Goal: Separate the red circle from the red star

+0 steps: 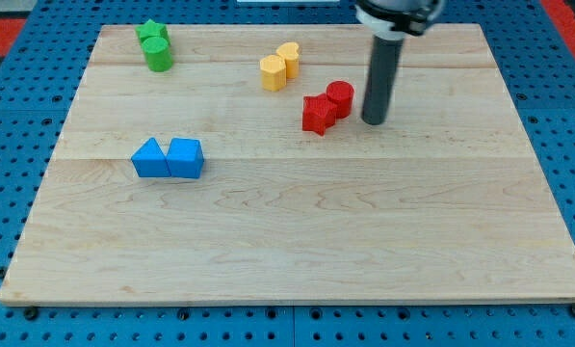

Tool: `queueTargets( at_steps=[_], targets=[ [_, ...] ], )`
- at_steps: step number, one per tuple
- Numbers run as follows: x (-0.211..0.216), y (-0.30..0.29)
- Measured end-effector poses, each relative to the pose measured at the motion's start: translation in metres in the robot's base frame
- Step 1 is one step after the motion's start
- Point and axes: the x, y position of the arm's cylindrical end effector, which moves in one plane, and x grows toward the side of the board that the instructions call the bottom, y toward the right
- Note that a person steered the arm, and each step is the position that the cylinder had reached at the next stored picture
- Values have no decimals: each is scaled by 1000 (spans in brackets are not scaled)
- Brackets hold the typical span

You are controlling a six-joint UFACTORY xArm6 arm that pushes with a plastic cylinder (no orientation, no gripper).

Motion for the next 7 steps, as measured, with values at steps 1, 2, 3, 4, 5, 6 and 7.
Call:
queueTargets(
  at_steps=[1, 2, 3, 4, 5, 6, 7],
  targets=[
    [38, 36],
    [63, 40],
    [48, 10],
    [34, -15],
    [32, -19],
    [31, -19],
    [31, -19]
  ],
)
